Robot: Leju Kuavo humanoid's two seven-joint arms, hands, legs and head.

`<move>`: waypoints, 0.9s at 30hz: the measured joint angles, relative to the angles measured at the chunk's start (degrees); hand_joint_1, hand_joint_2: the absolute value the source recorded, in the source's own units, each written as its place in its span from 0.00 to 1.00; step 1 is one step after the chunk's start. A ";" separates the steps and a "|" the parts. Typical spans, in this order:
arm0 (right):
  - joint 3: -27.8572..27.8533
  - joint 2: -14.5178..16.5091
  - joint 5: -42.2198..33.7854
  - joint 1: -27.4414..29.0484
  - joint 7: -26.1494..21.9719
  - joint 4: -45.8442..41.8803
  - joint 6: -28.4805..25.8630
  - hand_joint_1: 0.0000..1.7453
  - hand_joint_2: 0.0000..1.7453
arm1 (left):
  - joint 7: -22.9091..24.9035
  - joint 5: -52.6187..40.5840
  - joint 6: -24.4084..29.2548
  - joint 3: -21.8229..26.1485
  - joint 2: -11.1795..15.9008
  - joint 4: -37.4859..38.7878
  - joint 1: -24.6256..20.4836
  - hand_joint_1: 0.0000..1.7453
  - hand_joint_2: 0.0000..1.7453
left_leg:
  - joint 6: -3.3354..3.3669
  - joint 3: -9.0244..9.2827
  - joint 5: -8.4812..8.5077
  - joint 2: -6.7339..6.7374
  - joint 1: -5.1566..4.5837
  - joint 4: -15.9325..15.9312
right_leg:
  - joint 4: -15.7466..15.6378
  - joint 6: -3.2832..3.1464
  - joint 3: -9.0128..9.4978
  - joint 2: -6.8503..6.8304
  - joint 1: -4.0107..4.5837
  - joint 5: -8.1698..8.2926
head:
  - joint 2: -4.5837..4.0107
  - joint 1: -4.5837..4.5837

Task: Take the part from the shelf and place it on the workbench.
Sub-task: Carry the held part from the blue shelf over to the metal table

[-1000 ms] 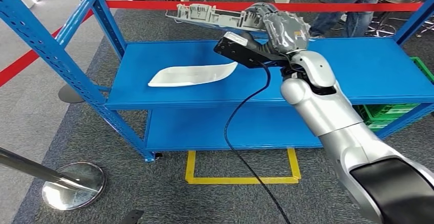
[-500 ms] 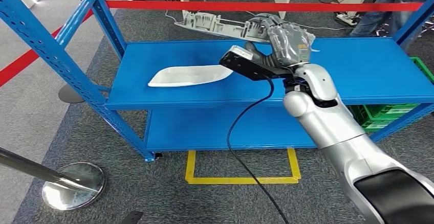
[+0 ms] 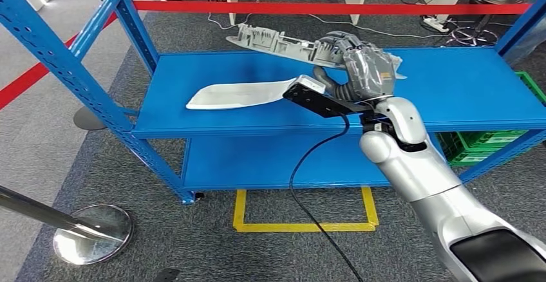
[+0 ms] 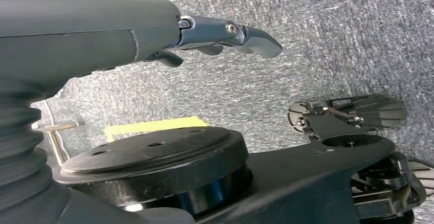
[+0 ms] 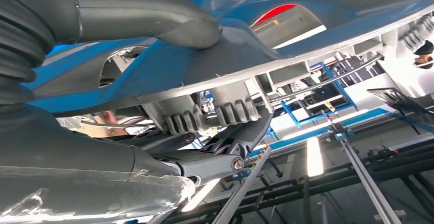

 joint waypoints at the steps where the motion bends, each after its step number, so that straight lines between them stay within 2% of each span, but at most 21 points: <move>1: 0.00 -0.05 0.00 0.04 -0.01 -0.10 -0.01 1.00 1.00 | 0.00 0.00 0.00 0.00 0.00 0.00 0.00 0.00 1.00 | 0.00 0.00 0.00 0.00 0.00 0.00 | 0.00 0.00 0.00 0.00 0.00 0.00 | 0.00 0.00; 14: 0.00 -0.26 0.08 1.11 0.05 -1.60 -1.23 1.00 1.00 | 0.20 0.02 0.18 0.03 0.00 0.00 0.03 0.00 1.00 | 0.05 -0.03 -0.05 0.00 -0.04 0.05 | -0.04 0.02 0.00 0.00 -0.04 0.01 | 0.00 0.00; 19: -0.02 -0.26 0.28 1.59 0.25 -2.36 -2.44 1.00 1.00 | 1.62 -0.02 0.99 0.07 0.05 0.00 0.05 0.00 1.00 | 0.57 -0.13 -0.26 -0.01 -0.36 0.27 | -0.13 0.42 0.03 0.00 -0.36 0.07 | 0.00 -0.02; 22: -0.05 -0.28 0.39 1.86 0.29 -3.03 -2.49 1.00 1.00 | 2.51 -0.03 1.23 0.10 -0.02 0.00 0.02 0.00 1.00 | 1.18 0.06 0.56 0.11 -0.29 -0.34 | -0.19 1.06 -0.13 0.00 -0.50 0.06 | 0.00 0.00; 23: -0.08 -0.29 0.42 1.92 0.31 -3.20 -2.49 1.00 1.00 | 2.67 -0.04 1.29 0.11 -0.08 0.00 0.01 0.00 1.00 | 1.36 0.15 0.92 0.21 -0.14 -0.71 | 0.66 1.25 -0.54 -0.05 -0.48 -0.81 | 0.00 0.04; 24: -0.10 -0.30 0.44 1.98 0.32 -3.32 -2.48 1.00 1.00 | 2.73 -0.05 1.33 0.11 -0.16 0.00 0.00 0.00 1.00 | 1.47 0.25 1.19 0.32 0.05 -1.05 | 2.70 1.38 -1.37 -0.11 -0.47 -2.38 | 0.00 0.12; 26: -0.13 -0.32 0.49 2.21 0.31 -3.39 -2.48 1.00 1.00 | 2.75 -0.07 1.38 0.11 -0.26 0.00 0.01 0.00 1.00 | 1.55 0.22 1.30 0.47 0.15 -1.12 | 10.08 1.63 -4.11 -0.20 -0.54 -6.55 | 0.00 0.20; 27: -0.13 -0.33 0.50 2.41 0.31 -3.41 -2.48 1.00 1.00 | 2.76 -0.07 1.38 0.11 -0.30 0.00 0.02 0.00 1.00 | 1.53 0.18 1.31 0.50 0.21 -1.08 | 13.67 1.82 -5.37 -0.22 -0.60 -7.99 | 0.00 0.20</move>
